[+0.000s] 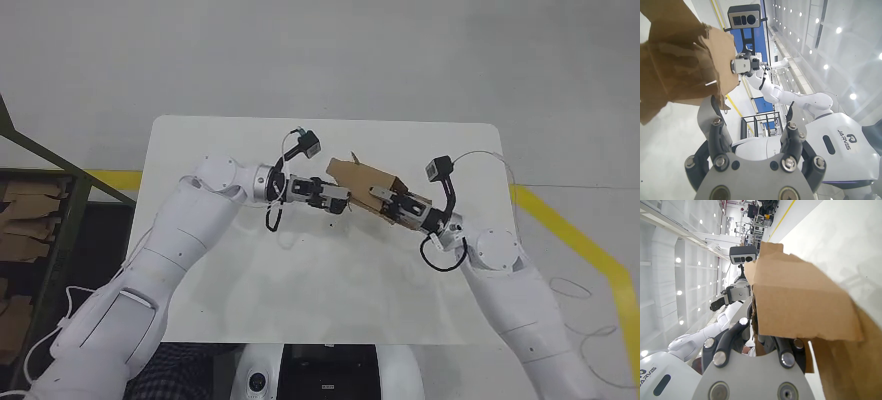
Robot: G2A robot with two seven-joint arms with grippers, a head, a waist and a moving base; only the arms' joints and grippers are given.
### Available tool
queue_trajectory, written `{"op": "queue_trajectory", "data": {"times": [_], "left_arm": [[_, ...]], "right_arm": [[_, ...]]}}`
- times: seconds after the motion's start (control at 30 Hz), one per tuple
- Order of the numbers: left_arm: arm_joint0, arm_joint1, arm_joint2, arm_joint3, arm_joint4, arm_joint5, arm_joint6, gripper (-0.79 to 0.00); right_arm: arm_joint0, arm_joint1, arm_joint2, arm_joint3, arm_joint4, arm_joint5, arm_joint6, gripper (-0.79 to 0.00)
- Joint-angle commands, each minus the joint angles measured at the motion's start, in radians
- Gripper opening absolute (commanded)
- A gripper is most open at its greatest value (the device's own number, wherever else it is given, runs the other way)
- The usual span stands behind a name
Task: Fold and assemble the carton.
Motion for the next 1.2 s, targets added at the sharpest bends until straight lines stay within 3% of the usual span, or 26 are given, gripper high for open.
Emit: {"op": "queue_trajectory", "data": {"times": [0.0,0.3,0.67,0.83,1.17], "left_arm": [[-0.012,-0.006,0.009,0.006,-0.002,0.002,-0.001,-0.151],[-0.017,-0.015,0.012,0.013,0.004,-0.008,0.020,-0.139],[0.078,0.033,-0.111,-0.040,0.042,-0.019,0.037,-0.052],[0.120,0.059,-0.167,-0.070,0.066,-0.013,-0.016,0.000],[0.111,0.074,-0.169,-0.097,0.089,0.006,-0.050,0.000]], "right_arm": [[-0.002,0.000,-0.001,-0.003,-0.002,-0.001,-0.001,-0.785],[-0.002,-0.001,0.018,0.007,0.015,-0.001,-0.011,-0.785],[0.010,0.002,0.042,0.028,0.045,0.009,0.041,-0.785],[0.019,0.005,0.043,0.028,0.048,-0.001,0.117,-0.785],[0.028,0.007,0.041,0.025,0.046,-0.001,0.162,-0.785]]}}
